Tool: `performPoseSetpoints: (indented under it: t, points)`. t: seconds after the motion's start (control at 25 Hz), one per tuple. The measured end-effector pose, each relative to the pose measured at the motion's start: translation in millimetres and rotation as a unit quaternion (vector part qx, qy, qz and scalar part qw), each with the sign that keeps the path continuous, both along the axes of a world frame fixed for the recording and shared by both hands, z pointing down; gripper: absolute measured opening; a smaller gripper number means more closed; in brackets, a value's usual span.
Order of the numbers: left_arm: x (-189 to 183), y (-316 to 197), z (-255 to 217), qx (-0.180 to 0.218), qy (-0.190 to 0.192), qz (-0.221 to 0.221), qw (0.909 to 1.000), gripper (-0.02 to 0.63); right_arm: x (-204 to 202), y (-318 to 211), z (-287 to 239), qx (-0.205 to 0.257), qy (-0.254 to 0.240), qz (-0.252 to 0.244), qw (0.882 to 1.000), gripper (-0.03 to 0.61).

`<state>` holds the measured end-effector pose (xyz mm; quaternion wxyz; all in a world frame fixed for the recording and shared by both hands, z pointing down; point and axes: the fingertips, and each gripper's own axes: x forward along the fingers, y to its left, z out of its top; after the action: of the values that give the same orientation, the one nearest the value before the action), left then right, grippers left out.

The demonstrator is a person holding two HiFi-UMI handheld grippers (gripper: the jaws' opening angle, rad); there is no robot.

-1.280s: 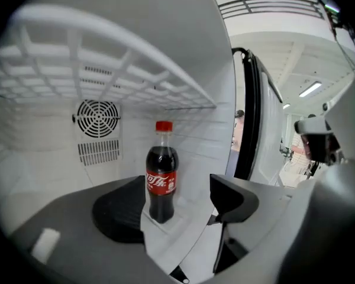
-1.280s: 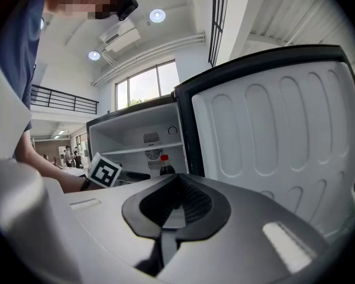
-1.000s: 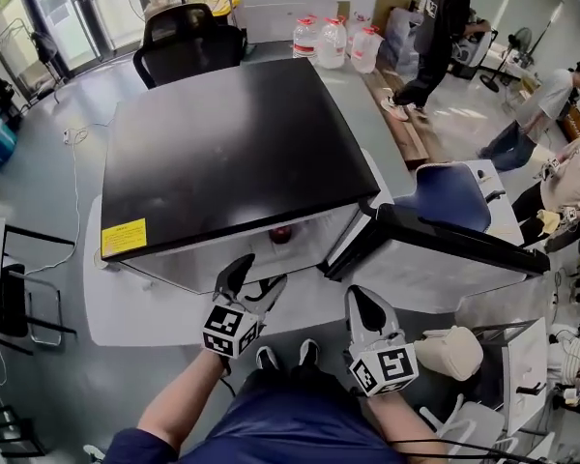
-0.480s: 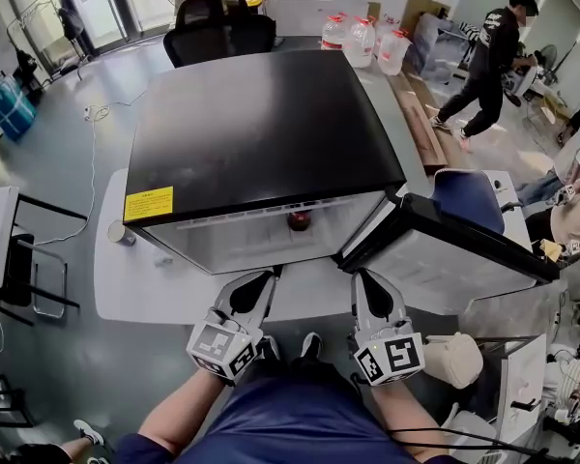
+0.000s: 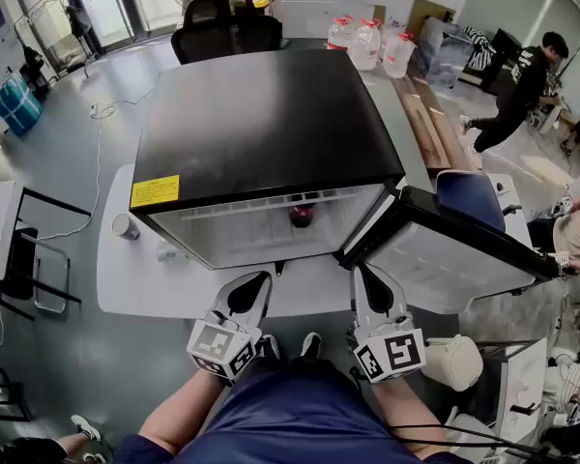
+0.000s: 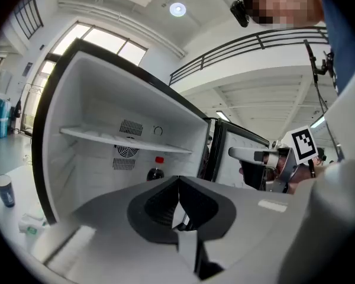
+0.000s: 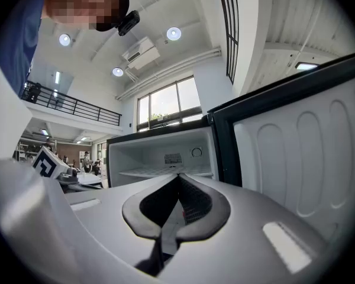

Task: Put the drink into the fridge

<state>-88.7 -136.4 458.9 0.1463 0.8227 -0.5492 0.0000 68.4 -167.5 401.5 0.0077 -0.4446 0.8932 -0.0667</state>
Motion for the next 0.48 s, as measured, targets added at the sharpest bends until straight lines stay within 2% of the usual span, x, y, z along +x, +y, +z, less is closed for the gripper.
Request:
performPoseSetpoints:
  t: [0.16,0.36,0.48]
  points:
    - [6,4,1,0.001,-0.003,0.006,1.0000,0.005,1,3,0,-0.001,0.000,-0.001,1.000,0.005]
    - [15,7,1,0.017,-0.045,0.020,0.9987,0.005,4,4,2,0.000,0.003,0.002,1.000,0.006]
    - [18,7,2,0.015,-0.042,0.025,0.9987,0.005,6,7,4,-0.001,0.006,0.003,1.000,0.005]
